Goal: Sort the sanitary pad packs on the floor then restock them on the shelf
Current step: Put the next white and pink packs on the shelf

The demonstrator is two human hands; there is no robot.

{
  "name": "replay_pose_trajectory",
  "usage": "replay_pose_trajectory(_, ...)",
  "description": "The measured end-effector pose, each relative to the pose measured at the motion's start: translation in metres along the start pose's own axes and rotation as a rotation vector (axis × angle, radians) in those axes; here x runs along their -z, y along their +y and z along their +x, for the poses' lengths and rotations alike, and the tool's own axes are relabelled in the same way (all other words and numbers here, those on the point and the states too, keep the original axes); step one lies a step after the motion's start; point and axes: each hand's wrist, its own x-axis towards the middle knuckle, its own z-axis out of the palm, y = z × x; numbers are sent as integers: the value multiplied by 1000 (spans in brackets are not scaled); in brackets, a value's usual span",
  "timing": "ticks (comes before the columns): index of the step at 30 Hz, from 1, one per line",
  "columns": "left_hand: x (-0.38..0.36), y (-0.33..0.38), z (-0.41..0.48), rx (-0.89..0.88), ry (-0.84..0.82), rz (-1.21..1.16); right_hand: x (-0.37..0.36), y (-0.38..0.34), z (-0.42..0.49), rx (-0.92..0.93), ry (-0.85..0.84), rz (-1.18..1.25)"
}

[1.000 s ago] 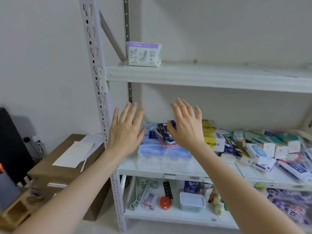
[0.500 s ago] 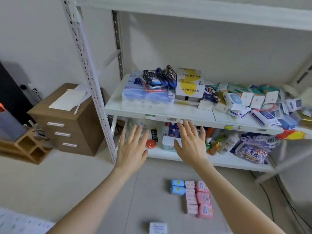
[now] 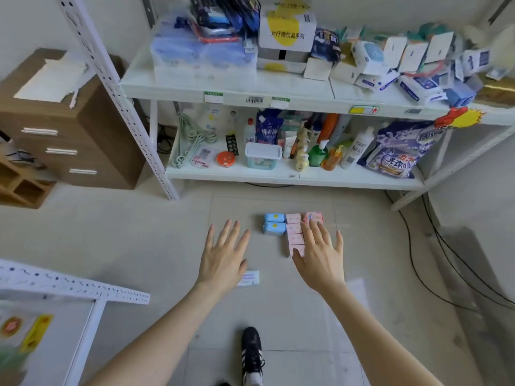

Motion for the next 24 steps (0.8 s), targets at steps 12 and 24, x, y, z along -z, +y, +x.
replay_pose_trajectory(12, -122, 42, -2, 69, -265, -49, -112, 57, -8, -6, -153, 56)
replay_pose_trajectory(24, -274, 49, 50, 170, -411, -81, -264, 119, 63, -66, -282, 84)
